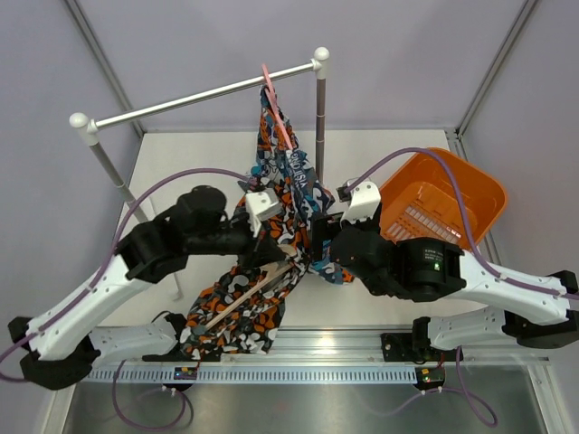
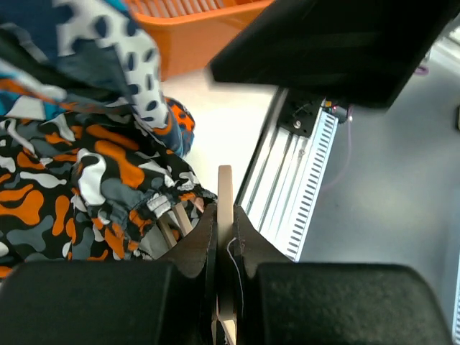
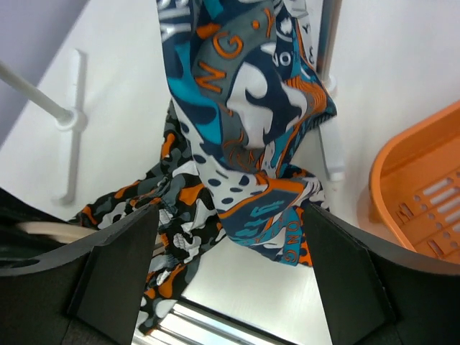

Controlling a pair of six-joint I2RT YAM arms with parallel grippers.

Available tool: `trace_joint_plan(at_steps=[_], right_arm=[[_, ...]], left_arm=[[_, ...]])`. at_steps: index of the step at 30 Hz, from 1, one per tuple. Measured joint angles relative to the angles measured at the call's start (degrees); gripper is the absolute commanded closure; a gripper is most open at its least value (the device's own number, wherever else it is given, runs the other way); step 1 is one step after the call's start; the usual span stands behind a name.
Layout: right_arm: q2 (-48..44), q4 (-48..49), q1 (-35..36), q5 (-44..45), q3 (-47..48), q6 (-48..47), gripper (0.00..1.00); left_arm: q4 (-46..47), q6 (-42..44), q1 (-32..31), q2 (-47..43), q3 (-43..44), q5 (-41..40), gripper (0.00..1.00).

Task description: Remove the shorts from the hanger

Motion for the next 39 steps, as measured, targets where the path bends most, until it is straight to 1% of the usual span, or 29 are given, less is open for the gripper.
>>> trace_joint_plan(at_steps=[3,6,13,16,20,22,26,31,34,39], right_arm=[[-0.4,-1.9,0.0,0.1,-2.1,1.3,0.1],[-1.4,-3.9,0.0,0.1,-3.2,2.5,0.1],[-4.9,-5.4,0.0,0.0,-3.9,3.7,0.1],[-3.7,-5.6,0.0,-0.1,-3.7,3.5,0.1],[-0.2,-6.1,0.0,-0.2,-1.1,2.5,0.1],[0.5,-6.1,0.0,-0.2,0.3,1.8,0.1],[0.4,-5.7,0.0,-0.1,4.0,0.2,0.1],[-0.3,-5.1,0.0,-0.1,7.0,-1.1,0.11],[-1.3,-5.1,0.0,0.0,7.6,-1.6,0.1],[-4.2,-7.1,0.0,1.9,8.8,-1.8,0.07]], left_arm=[[0.3,0.3,-5.4,5.8,3.8,-3.1,1.0],[-0.2,0.6,-7.3,9.1,8.1,-5.6,1.0],[-2.9,0.6,-7.6,11.8,22.6,-14.6,1.0],[-4.8,0.9,-7.6,12.9,29.2,-16.3,1.0],[-8.5,1.7,-7.6,16.0,40.0,-17.4,1.0],[-9.2,2.0,-7.6,17.1,43.1,-17.5,1.0],[-9.3,2.5,-7.6,18.9,45.0,-17.3,1.0],[-9.7,3.3,-7.6,24.3,48.3,-16.4,1.0],[-9.9,4.0,-7.6,27.4,50.2,-14.8,1.0],[-8.9,5.0,-7.6,29.8,50.6,-11.5,1.0]])
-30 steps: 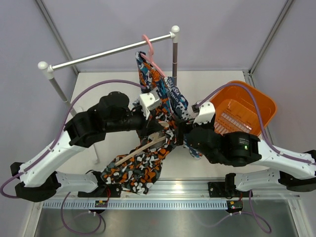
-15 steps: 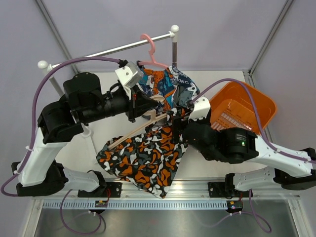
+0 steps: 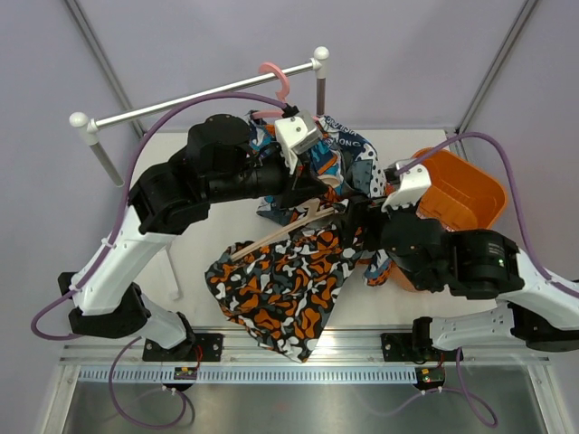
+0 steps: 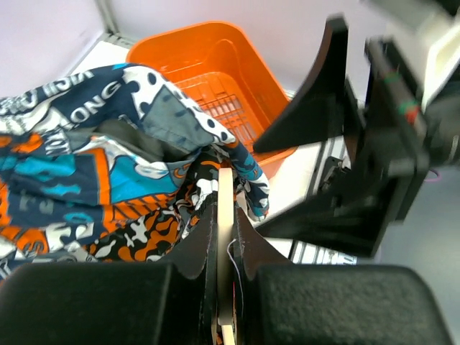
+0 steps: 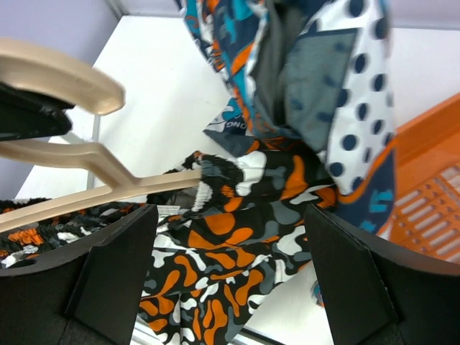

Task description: Remove the shorts from the hanger

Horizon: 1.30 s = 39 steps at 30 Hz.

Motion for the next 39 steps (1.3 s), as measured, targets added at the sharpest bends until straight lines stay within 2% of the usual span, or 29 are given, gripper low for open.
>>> trace_joint_plan(at_steps=[4,10,18,21,31,39], right_arm=[[-2.5,-4.4,0.0,3.5,1.1,1.6,0.07],[-4.2,-6.1,0.0,4.2,1.2,2.3,0.08],[11.2,-6.8,0.0,3.9,5.9,2.6,0.09],[14.5,-6.3,-0.2,3.2,5.5,3.0,0.15],[14.3,-7.0,-1.7,2.8,4.3,4.7,0.3],[10.9,-7.8,-4.3,3.0,1.2,7.6,0.31]], left_arm=[[0.3,0.8,0.0,0.9,1.0,3.1,1.0],[1.6,1.0,0.0,0.8,0.9,5.1,1.0],[2.7,0.1,0.1,2.3,1.3,4.0,1.0],[3.0,0.1,0.5,2.8,1.3,2.3,1.0],[4.5,-0.1,0.5,0.5,-1.9,0.0,1.0],[5.2,-0.1,0.1,-6.2,-8.0,-1.4,1.0]])
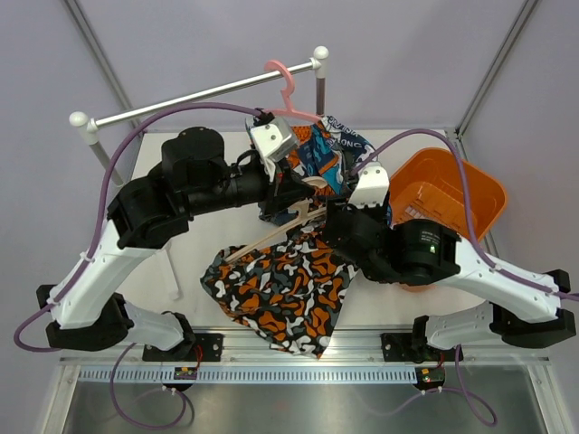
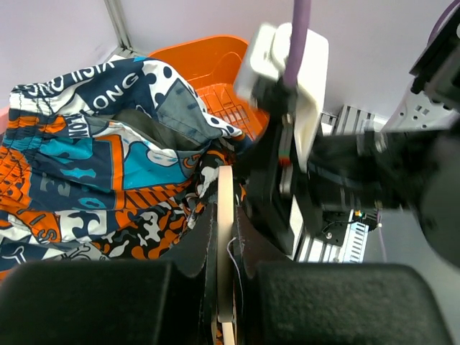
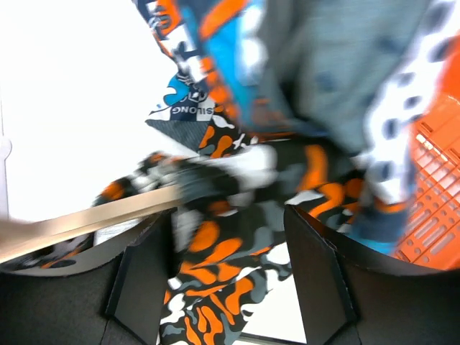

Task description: Remove the shorts from the hanger

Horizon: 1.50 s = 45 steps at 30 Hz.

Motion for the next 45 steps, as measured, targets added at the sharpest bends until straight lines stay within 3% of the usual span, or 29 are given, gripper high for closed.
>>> trace_joint_plan(at_steps=[4,7,8,12,14,36,45], right_arm=[[-2.4,0.4,-1.4,-0.1,-1.5,0.0,0.4],[-3.3,1.9,-1.9,-0.2,-1.5,-1.0,0.6],[-3.4,2.6,-2.1,-0.4,-1.5,-1.5,0.72],[-2.9,4.3,-2.8,-0.6,-1.4,-3.2,0.94],[-2.3,4.6,-3.0,-0.7,-1.1,-3.8,1.0],[-1.0,8.6,-10.3,-5.0,1.9,-12.2,1.0],[0.5,10.3,-10.5,-8.4,1.9,-14.1,1.0]], left_arm=[[0.2,-0.1,-0.1,-2.8,-2.2,0.0,1.0],[0.5,-0.3,-0.1,-4.1,-3.1,0.1,1.0],[0.9,-0.3,-0.1,-4.6,-3.7,0.1,1.0],[1.0,-0.2,-0.1,-6.3,-5.7,0.4,1.0],[1.0,-0.2,-0.1,-7.1,-6.4,0.4,1.0],[-1.7,0.2,-0.1,-28.6,-18.8,-0.7,1.0],[2.7,-1.4,-0.1,-32.9,-19.8,-7.2,1.0]])
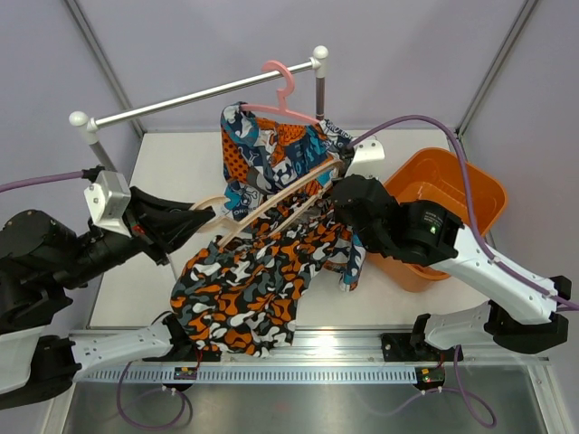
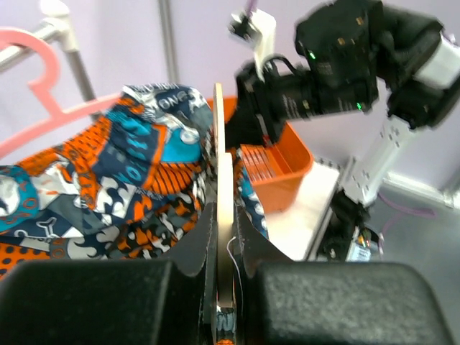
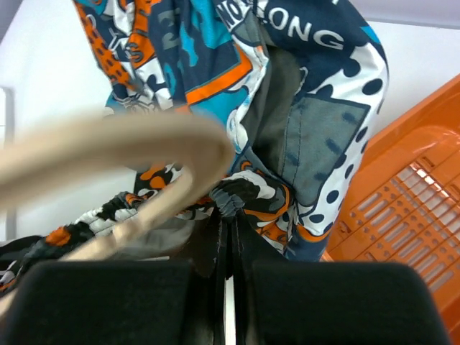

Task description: Remove the shorts from the hanger

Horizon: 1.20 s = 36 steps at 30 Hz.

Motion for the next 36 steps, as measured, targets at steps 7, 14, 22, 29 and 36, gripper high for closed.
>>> trace_joint_plan(at_steps=[7,14,22,29,36], right_arm=[[0.0,2.8,-0.1,-7.5,-0.4,-1.8,1.0],[3.1,3.8,6.4,-14.3,4.2,-4.7,1.0],[-0.4,2.0,9.7,-15.2,9.6,-5.8,1.0],[-11.2,0.7,9.8,-6.1,16.3,-8.6,1.0],[-21.9,5.5,9.7,2.8,19.3,-14.2,1.0]], left_arm=[[9.7,-1.7,0.0,-1.9,-5.1,-9.7,1.0],[21.5,-1.7,0.0,1.9,-7.4,-20.3,1.0],[26.8,2.5,0.0,13.7,-1.7,-29.8,1.0],[26.5,3.9,0.0,18.1,-0.1,-29.2,1.0],[24.5,4.3,0.0,18.6,0.1,-28.1,1.0]])
